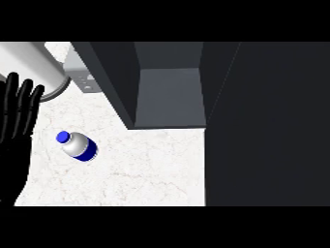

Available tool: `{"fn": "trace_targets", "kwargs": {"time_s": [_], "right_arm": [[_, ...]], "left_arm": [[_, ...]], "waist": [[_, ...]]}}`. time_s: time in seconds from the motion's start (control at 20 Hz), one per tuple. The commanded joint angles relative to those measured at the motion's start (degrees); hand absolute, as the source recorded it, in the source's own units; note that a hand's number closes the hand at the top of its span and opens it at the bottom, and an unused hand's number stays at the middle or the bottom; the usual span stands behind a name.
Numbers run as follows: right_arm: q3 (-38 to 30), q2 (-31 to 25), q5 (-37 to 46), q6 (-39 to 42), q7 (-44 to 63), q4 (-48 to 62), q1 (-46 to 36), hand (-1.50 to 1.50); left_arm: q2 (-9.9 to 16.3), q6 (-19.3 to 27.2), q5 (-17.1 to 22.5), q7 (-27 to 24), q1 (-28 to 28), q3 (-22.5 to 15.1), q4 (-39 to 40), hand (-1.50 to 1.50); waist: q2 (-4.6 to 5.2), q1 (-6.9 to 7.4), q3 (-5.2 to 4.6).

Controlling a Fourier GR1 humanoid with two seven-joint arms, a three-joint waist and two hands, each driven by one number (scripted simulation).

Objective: Pick up the bottled water, place it into the cabinet and close the cabinet

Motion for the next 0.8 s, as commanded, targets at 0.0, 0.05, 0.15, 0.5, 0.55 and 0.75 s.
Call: {"fn": "trace_targets", "kwargs": {"time_s": [0.0, 0.05, 0.15, 0.5, 0.55, 0.75], "right_arm": [[0.77, 0.98, 0.35, 0.81, -3.99, -1.63, 4.76, -1.5], [-1.23, -0.1, -0.91, 0.42, -0.27, -3.16, 2.4, -1.5], [-2.72, -0.85, -4.64, 2.2, 0.72, -5.92, 6.26, -1.5], [6.38, -2.61, -14.79, 12.72, 5.44, -14.04, 17.05, -1.5], [9.94, -0.78, -11.2, 11.99, 3.57, -13.77, 18.6, -1.5], [11.34, -1.18, -11.82, 12.95, 5.08, -22.35, 27.27, -1.5]], "left_arm": [[-2.37, 3.11, -4.69, -0.07, 3.43, -2.71, -4.26, -1.5], [0.07, 3.49, -2.46, 1.13, -0.78, 3.85, -0.67, -1.5], [0.04, 6.58, -3.9, -0.9, -1.14, 8.48, 3.74, -1.5], [-5.25, 12.43, 1.53, 7.16, 1.49, 10.83, 3.88, -1.5], [-3.97, 11.59, 2.33, 9.01, 0.05, 12.1, 4.26, -1.5], [-5.32, 14.59, -0.35, 10.7, 5.05, 8.15, -0.99, -1.5]], "waist": [[1.5, 0.85, -0.87], [1.56, 0.71, -0.89], [1.57, 0.17, -0.89], [1.33, 0.16, -0.89], [1.45, 0.41, -0.89], [1.44, 0.5, -0.89]]}}
